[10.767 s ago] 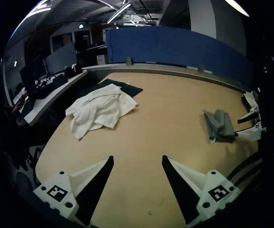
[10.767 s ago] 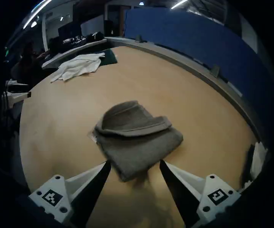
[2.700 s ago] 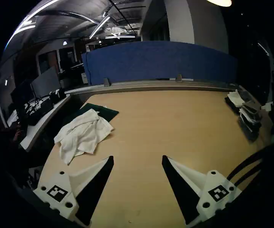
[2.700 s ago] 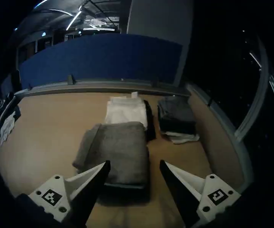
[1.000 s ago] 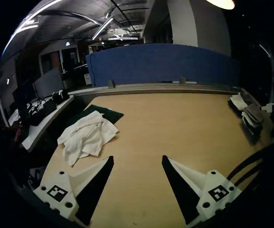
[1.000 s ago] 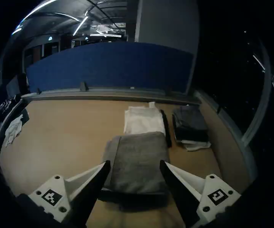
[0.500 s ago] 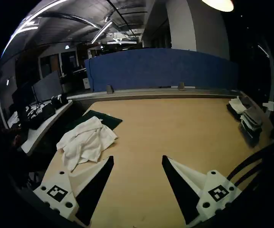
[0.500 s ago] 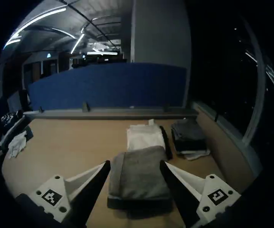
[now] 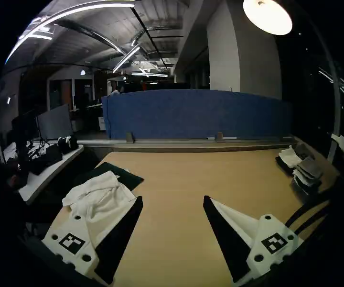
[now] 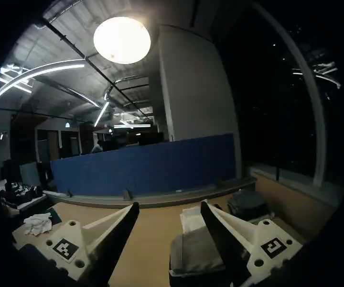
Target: Fold towel
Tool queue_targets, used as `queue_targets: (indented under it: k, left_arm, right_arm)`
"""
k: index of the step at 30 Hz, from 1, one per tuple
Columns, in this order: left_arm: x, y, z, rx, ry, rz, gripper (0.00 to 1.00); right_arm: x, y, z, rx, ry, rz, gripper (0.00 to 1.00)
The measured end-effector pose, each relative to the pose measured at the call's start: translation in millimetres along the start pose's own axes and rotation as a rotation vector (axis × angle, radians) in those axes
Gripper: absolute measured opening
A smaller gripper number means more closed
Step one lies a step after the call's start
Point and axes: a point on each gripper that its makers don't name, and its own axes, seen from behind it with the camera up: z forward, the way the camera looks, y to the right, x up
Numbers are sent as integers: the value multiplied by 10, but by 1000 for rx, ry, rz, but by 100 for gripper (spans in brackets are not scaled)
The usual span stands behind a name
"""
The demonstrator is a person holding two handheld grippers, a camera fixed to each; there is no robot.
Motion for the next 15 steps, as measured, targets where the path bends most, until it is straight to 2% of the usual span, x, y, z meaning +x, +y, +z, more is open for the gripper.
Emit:
queue_targets:
  k: [3,10,15]
  left_arm:
    - [100,29,5,-9,37,1,94]
    - [540,45,-19,-25,196,-16,94]
    - [689,35,2,-33,245,-28,94]
  right_arm:
    - [-22,-2,-35,-8,0,5,100]
    - [-82,-89,-91,-8,-10,-7,100]
    - [-127,-215,-116,7,-15,-18,100]
